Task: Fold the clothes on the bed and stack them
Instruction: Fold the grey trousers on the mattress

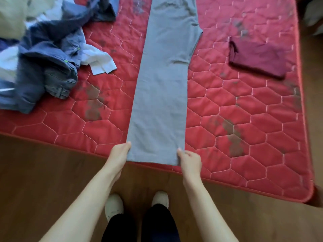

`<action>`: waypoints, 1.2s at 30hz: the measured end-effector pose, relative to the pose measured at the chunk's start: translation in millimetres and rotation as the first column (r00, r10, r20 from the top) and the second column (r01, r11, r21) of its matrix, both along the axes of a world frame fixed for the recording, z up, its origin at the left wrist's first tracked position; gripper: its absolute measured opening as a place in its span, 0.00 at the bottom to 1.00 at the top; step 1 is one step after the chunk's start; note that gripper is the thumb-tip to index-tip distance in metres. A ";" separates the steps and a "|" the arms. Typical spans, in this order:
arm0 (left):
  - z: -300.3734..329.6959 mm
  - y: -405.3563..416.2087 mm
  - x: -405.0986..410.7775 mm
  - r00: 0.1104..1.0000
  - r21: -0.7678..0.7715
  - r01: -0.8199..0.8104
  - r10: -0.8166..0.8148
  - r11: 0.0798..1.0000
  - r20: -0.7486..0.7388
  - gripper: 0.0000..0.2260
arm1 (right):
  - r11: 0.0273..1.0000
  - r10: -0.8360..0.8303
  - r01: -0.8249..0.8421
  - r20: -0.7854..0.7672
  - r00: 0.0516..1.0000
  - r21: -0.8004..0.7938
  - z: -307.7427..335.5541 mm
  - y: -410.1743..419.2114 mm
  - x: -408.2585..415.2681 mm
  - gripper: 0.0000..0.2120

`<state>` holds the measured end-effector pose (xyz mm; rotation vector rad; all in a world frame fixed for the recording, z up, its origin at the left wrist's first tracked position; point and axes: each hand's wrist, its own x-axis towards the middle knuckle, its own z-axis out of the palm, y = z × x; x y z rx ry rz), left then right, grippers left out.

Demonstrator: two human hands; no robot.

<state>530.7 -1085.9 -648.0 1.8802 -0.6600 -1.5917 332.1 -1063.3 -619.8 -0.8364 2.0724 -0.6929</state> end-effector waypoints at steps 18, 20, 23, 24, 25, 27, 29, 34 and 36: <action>-43.6 51.6 32.0 0.983 -0.057 0.125 -0.116 0.990 0.141 0.06 | 0.994 -0.081 0.088 0.113 0.990 -0.059 -57.3 75.1 2.1 0.11; -57.2 62.8 33.2 0.964 0.070 0.173 -0.184 0.982 0.195 0.06 | 0.994 -0.061 0.055 0.065 0.996 0.089 -72.7 86.6 9.7 0.10; -73.2 60.4 39.4 0.951 0.171 0.215 -0.246 0.961 0.189 0.08 | 0.985 -0.009 -0.005 0.080 0.997 0.170 -84.2 88.0 15.7 0.09; -77.1 57.7 41.6 0.937 0.169 0.249 -0.281 0.954 0.209 0.08 | 0.983 -0.012 -0.002 0.072 0.997 0.183 -86.6 87.6 15.6 0.09; -79.0 55.2 43.1 0.920 0.162 0.286 -0.318 0.944 0.230 0.08 | 0.983 -0.023 0.009 0.070 0.997 0.183 -88.9 87.5 14.2 0.08; -81.7 48.6 45.1 0.904 0.129 0.316 -0.339 0.940 0.261 0.07 | 0.986 -0.032 0.024 0.051 0.998 0.168 -89.9 85.0 12.9 0.07; -80.3 40.5 45.5 0.905 0.094 0.315 -0.329 0.944 0.271 0.04 | 0.992 -0.032 0.033 -0.004 0.999 0.123 -88.5 74.4 14.0 0.07; -78.5 26.3 56.0 0.717 -0.008 0.575 -0.499 0.818 0.487 0.10 | 0.981 0.186 -0.195 -0.300 0.936 0.000 -91.8 44.5 8.1 0.16; -78.9 19.5 65.1 0.502 -0.020 0.748 -0.546 0.663 0.671 0.11 | 0.932 0.338 -0.363 -0.411 0.846 0.020 -95.7 34.8 -2.6 0.21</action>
